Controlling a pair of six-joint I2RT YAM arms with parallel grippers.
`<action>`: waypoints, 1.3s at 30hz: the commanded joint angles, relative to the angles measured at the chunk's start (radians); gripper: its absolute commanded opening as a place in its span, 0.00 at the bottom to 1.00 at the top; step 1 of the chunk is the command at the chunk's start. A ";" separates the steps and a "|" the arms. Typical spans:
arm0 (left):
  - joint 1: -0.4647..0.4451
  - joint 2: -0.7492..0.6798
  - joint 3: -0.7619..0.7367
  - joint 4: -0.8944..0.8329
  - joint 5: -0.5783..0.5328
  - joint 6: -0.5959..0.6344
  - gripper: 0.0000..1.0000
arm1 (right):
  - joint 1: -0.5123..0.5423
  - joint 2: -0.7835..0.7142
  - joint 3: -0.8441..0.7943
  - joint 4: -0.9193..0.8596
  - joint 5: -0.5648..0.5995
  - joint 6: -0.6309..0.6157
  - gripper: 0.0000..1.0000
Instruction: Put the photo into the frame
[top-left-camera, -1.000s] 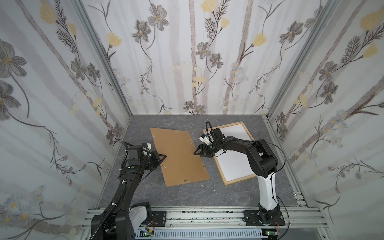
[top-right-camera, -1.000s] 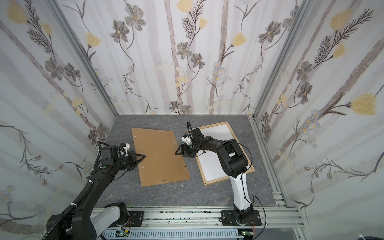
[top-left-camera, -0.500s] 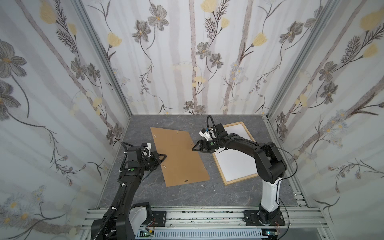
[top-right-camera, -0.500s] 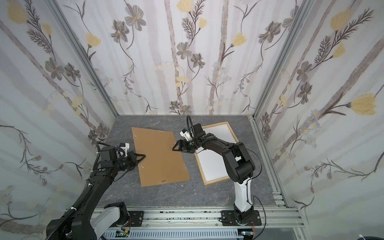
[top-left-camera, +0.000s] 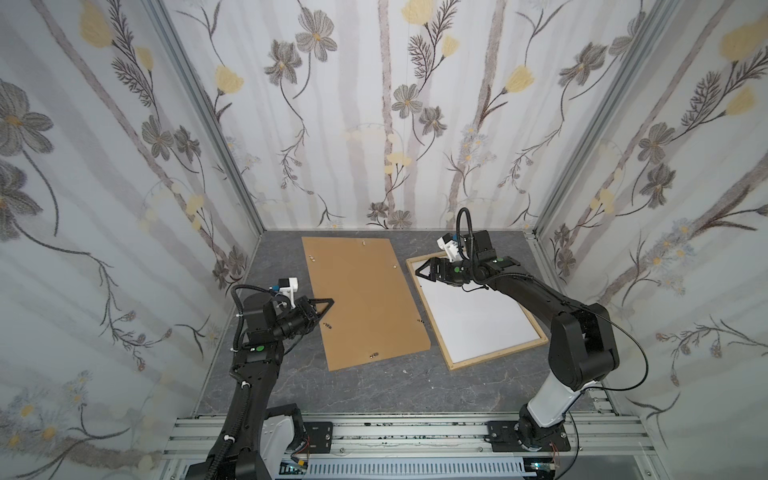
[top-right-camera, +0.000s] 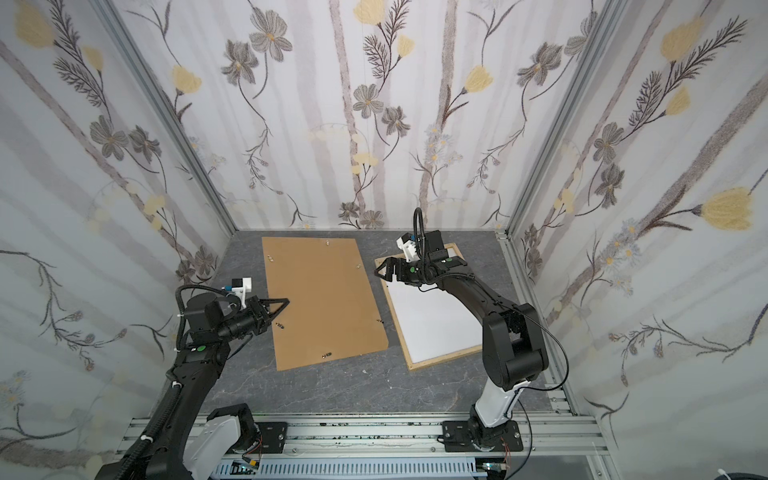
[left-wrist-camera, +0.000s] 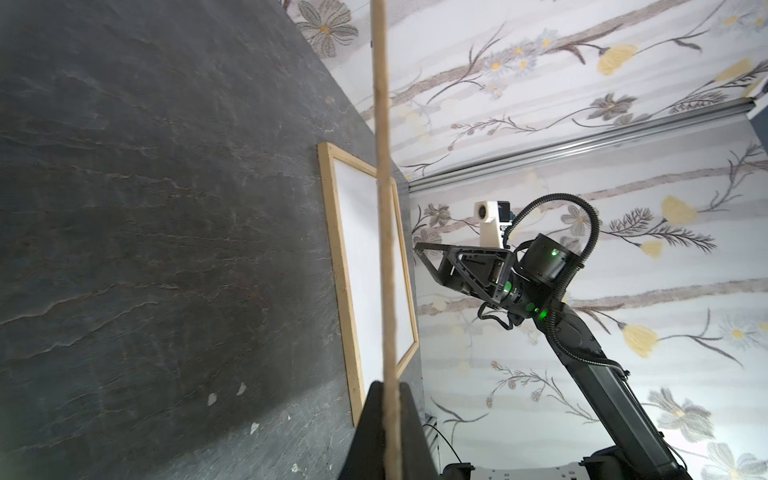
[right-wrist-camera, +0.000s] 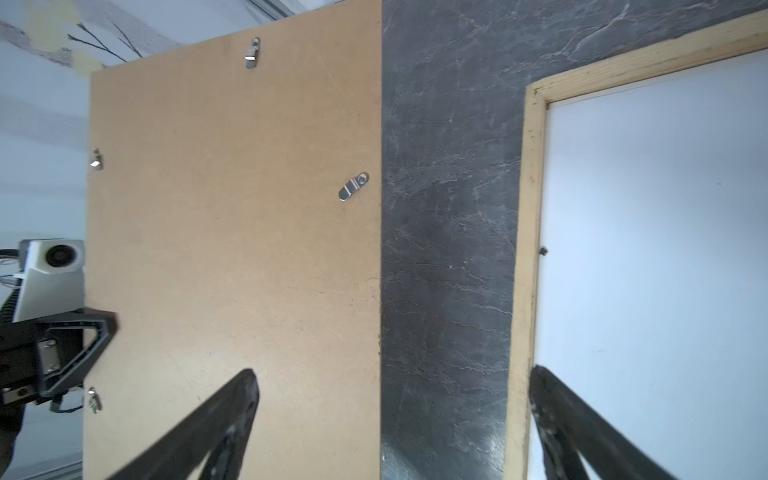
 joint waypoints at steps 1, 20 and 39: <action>0.003 -0.010 -0.007 0.179 0.078 -0.095 0.00 | -0.029 -0.110 -0.091 0.146 0.018 0.048 1.00; -0.001 0.009 -0.104 0.594 0.119 -0.372 0.00 | -0.023 -0.118 -0.302 0.430 -0.484 0.089 0.98; -0.021 0.005 -0.177 0.657 0.097 -0.390 0.00 | 0.077 -0.046 -0.301 0.700 -0.603 0.288 0.22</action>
